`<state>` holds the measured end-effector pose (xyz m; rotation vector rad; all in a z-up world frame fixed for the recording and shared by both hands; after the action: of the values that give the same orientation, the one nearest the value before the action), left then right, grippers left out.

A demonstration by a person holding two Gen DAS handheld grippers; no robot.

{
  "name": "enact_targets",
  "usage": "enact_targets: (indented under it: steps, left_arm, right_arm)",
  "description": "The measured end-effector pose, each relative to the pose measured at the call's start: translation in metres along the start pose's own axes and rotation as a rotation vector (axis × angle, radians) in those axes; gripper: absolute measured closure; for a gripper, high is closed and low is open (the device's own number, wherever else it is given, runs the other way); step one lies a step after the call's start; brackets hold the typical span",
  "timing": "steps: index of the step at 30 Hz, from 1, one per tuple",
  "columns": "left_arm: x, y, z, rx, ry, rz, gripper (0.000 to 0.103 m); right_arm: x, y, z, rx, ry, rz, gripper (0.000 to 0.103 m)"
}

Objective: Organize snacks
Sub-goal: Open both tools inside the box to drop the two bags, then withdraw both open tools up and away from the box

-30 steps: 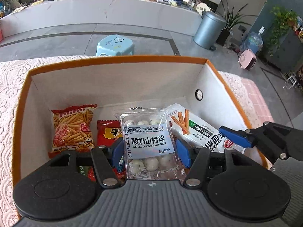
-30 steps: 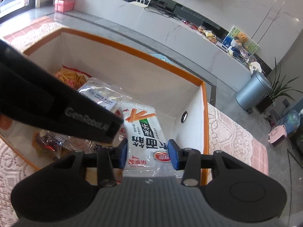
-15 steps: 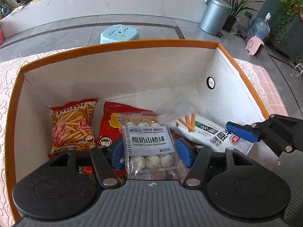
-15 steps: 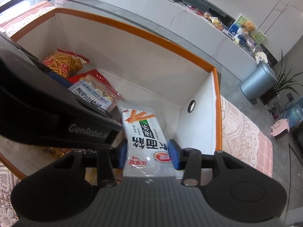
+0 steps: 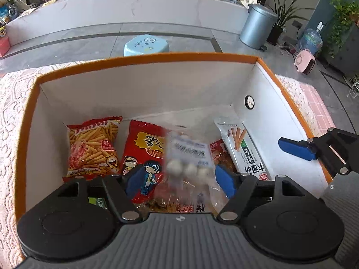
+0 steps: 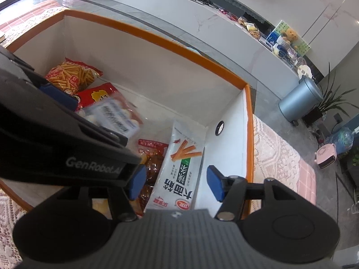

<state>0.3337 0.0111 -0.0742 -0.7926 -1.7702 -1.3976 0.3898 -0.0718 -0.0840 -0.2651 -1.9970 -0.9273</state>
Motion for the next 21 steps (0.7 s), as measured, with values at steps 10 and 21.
enact_targets:
  steps: [10, 21]
  left_arm:
    - [0.023, -0.001, 0.000, 0.004, 0.013, -0.062, 0.017]
    - [0.066, -0.008, -0.004, -0.003, 0.023, -0.153, 0.017]
  right_arm:
    - [0.019, 0.006, -0.002, 0.030, -0.053, -0.015, 0.024]
    - [0.060, 0.004, -0.007, 0.012, -0.089, -0.090, 0.015]
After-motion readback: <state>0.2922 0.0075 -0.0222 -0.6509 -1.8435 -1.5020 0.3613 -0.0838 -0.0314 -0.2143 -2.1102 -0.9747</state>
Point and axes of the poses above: each gripper's, at about its wrist camera, not at the fingertips, and x roughly against the way its jaws point, z to its left, y to its top, the point moved 7 cm from there along -x, roughly the way its jaws point, and after that the axes turned 2 degrees about -z, right-handed, at the moved point
